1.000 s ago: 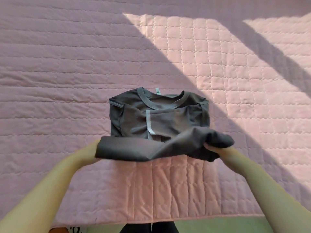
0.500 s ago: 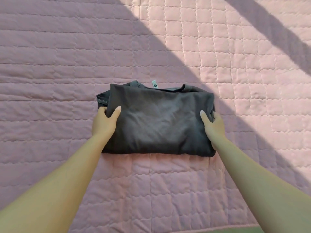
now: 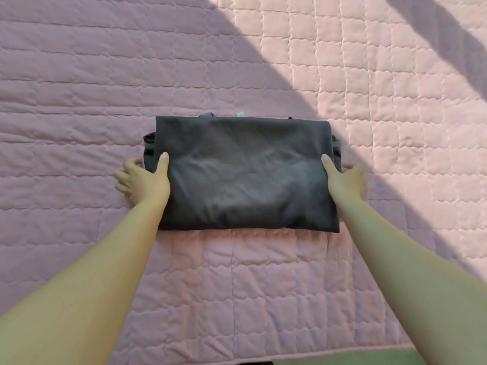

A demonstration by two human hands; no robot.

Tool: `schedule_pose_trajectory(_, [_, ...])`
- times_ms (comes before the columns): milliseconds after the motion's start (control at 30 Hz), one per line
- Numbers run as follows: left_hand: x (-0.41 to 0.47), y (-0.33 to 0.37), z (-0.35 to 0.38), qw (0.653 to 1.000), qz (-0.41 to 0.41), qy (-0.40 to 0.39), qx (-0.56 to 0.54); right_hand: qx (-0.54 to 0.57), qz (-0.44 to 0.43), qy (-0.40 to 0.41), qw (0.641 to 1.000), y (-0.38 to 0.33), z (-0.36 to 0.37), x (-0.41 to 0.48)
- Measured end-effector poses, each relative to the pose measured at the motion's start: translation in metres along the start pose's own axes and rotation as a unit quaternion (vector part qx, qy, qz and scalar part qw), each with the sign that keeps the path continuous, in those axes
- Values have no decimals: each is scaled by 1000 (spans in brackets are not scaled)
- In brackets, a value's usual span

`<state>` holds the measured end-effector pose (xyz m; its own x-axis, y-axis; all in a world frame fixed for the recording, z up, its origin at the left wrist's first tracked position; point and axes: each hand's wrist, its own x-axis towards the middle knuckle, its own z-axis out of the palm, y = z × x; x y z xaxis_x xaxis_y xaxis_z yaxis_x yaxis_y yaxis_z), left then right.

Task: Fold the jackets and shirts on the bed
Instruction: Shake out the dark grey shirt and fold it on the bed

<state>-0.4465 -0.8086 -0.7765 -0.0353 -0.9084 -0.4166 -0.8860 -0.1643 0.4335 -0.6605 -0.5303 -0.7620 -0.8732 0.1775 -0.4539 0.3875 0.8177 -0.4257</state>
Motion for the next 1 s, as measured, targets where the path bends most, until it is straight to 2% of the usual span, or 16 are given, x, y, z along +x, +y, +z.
schedule_pose_trajectory(33, [-1,-1,0,1000,-4,-18,-15,39,33,-21,998,5,1,-1])
schedule_pose_trajectory(100, [-4,-3,-1,997,4,-68,-48,101,35,-86,991,11,-1,-8])
schedule_pose_trajectory(167, [-11,-4,-3,993,13,-105,-47,90,-21,-128,987,15,-2,-17])
schedule_pose_trajectory(233, [-21,-3,-6,993,30,-111,-19,62,-75,-129,987,16,-3,-25])
schedule_pose_trajectory(367, [-42,0,-20,995,73,-64,-19,30,-135,-71,988,3,-9,-46])
schedule_pose_trajectory(467, [-61,-1,-35,993,96,-40,-54,56,-169,-41,983,-10,-18,-65])
schedule_pose_trajectory(633, [-98,-40,-73,991,54,16,-124,83,-214,-67,971,-21,-20,-110])
schedule_pose_trajectory(800, [-128,-107,-123,979,-20,91,-179,80,-253,-129,956,-26,-14,-167])
schedule_pose_trajectory(900, [-146,-153,-153,971,-65,119,-198,83,-295,-155,939,-30,-8,-207])
schedule_pose_trajectory(1000, [-170,-204,-183,957,-110,155,-217,60,-337,-215,915,-31,7,-254])
